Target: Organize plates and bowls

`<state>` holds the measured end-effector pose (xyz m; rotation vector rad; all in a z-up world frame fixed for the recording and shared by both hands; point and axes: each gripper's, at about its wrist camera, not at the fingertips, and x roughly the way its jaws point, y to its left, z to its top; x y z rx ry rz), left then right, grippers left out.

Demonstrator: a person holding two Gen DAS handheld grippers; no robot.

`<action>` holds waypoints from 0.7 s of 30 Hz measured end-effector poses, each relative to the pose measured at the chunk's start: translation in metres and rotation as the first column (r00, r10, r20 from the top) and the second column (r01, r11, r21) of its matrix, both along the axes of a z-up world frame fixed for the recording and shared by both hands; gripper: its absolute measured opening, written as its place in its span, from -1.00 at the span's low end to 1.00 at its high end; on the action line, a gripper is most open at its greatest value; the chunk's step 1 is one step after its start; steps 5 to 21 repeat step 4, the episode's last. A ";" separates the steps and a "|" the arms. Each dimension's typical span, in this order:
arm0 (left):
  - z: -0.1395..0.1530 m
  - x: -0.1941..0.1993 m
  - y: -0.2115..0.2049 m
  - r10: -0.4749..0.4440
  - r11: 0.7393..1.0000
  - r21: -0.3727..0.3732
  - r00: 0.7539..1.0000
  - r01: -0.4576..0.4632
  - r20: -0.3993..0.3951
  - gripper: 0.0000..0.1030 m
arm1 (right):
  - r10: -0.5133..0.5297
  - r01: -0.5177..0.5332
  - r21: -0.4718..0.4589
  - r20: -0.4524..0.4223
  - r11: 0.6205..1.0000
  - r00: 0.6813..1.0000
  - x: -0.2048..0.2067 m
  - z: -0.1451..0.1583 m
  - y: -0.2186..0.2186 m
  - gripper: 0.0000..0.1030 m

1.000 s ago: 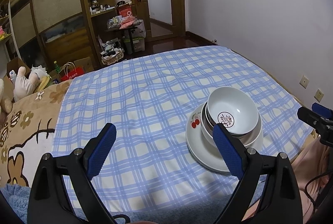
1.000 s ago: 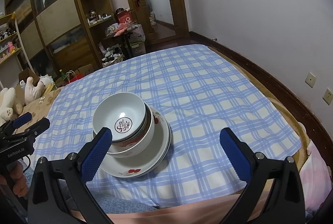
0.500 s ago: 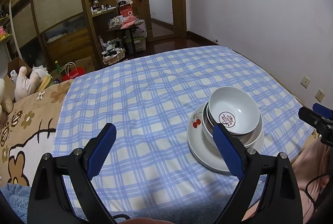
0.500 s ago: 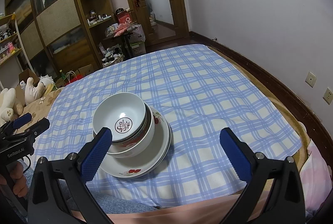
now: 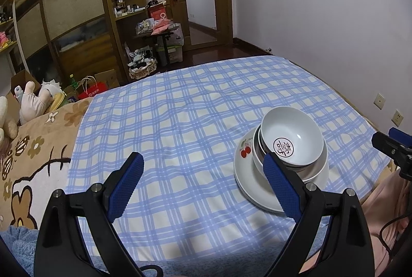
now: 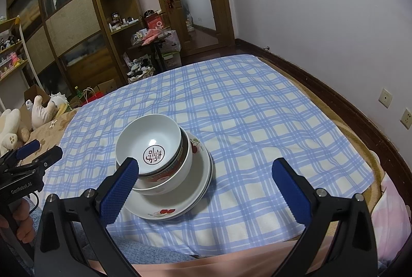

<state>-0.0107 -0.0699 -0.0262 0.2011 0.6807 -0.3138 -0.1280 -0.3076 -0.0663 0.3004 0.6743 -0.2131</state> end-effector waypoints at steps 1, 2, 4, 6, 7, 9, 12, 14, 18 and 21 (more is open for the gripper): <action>0.000 0.000 0.000 0.001 1.000 -0.001 1.000 -0.001 -0.002 0.80 | 0.002 -0.002 0.001 0.000 1.000 1.000 0.000 0.000 0.000 1.00; 0.000 0.000 0.000 0.000 1.000 0.000 1.000 0.000 -0.001 0.80 | 0.003 -0.003 0.001 0.000 1.000 1.000 0.000 0.000 0.000 1.00; 0.000 0.000 0.001 0.006 1.000 0.001 1.000 -0.006 0.001 0.80 | 0.003 -0.003 0.001 0.000 1.000 1.000 0.000 0.000 0.000 1.00; 0.000 0.000 0.001 0.006 1.000 0.001 1.000 -0.006 0.001 0.80 | 0.003 -0.003 0.001 0.000 1.000 1.000 0.000 0.000 0.000 1.00; 0.000 0.000 0.001 0.006 1.000 0.001 1.000 -0.006 0.001 0.80 | 0.003 -0.003 0.001 0.000 1.000 1.000 0.000 0.000 0.000 1.00; 0.000 0.000 0.001 0.006 1.000 0.001 1.000 -0.006 0.001 0.80 | 0.003 -0.003 0.001 0.000 1.000 1.000 0.000 0.000 0.000 1.00; 0.000 0.000 0.001 0.006 1.000 0.001 1.000 -0.006 0.001 0.80 | 0.003 -0.003 0.001 0.000 1.000 1.000 0.000 0.000 0.000 1.00; 0.000 0.000 0.001 0.006 1.000 0.001 1.000 -0.006 0.001 0.80 | 0.003 -0.003 0.001 0.000 1.000 1.000 0.000 0.000 0.000 1.00; 0.000 0.000 0.001 0.006 1.000 0.001 1.000 -0.006 0.001 0.80 | 0.003 -0.003 0.001 0.000 1.000 1.000 0.000 0.000 0.000 1.00; 0.000 0.000 0.001 0.006 1.000 0.001 1.000 -0.006 0.001 0.80 | 0.003 -0.003 0.001 0.000 1.000 1.000 0.000 0.000 0.000 1.00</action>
